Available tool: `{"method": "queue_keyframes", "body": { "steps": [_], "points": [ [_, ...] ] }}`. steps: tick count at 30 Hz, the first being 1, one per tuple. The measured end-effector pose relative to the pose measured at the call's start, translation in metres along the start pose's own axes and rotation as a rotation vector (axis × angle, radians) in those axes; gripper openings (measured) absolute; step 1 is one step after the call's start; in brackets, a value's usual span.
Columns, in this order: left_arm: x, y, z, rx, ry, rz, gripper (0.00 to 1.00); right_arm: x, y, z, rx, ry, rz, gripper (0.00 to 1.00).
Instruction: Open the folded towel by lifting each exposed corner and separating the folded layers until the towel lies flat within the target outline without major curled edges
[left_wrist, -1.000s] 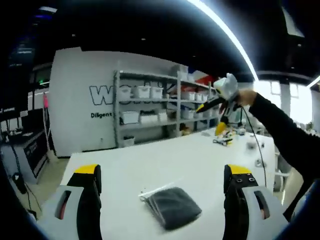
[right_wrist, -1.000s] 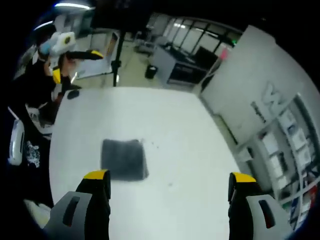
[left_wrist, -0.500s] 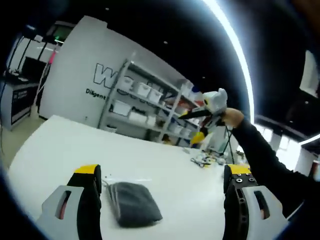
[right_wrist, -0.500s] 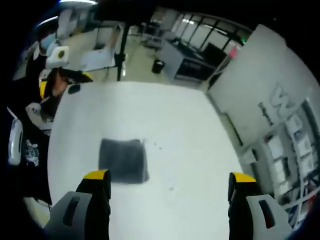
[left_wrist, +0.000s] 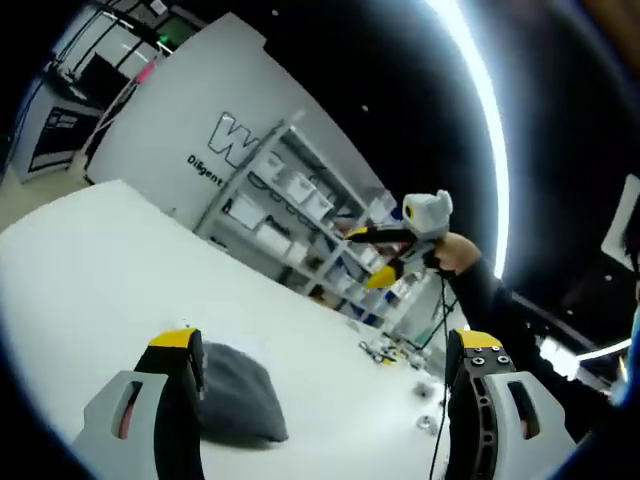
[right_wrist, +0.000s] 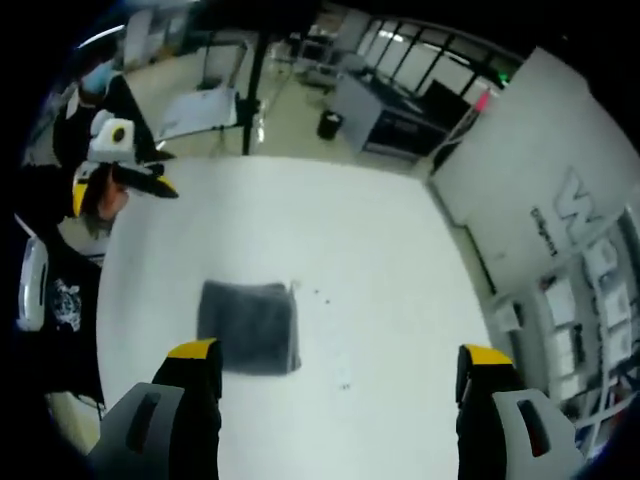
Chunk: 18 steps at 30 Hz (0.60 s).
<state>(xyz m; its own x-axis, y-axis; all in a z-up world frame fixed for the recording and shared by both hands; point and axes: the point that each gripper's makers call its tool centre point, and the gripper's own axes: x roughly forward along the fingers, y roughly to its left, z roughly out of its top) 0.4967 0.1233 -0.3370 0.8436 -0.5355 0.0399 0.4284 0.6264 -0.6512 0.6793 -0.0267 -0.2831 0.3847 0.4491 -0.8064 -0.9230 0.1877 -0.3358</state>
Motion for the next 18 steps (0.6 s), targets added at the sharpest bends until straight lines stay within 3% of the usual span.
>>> {"method": "queue_keyframes", "body": {
  "steps": [11,18],
  "points": [
    [0.008,0.006,-0.044,-0.140,-0.014,0.003,1.00,0.021,0.012,0.013,-0.044,0.024,0.035,0.99],
    [0.010,0.010,-0.070,-0.141,-0.003,0.037,1.00,0.039,0.016,0.011,-0.071,0.047,0.048,0.98]
  ]
}}
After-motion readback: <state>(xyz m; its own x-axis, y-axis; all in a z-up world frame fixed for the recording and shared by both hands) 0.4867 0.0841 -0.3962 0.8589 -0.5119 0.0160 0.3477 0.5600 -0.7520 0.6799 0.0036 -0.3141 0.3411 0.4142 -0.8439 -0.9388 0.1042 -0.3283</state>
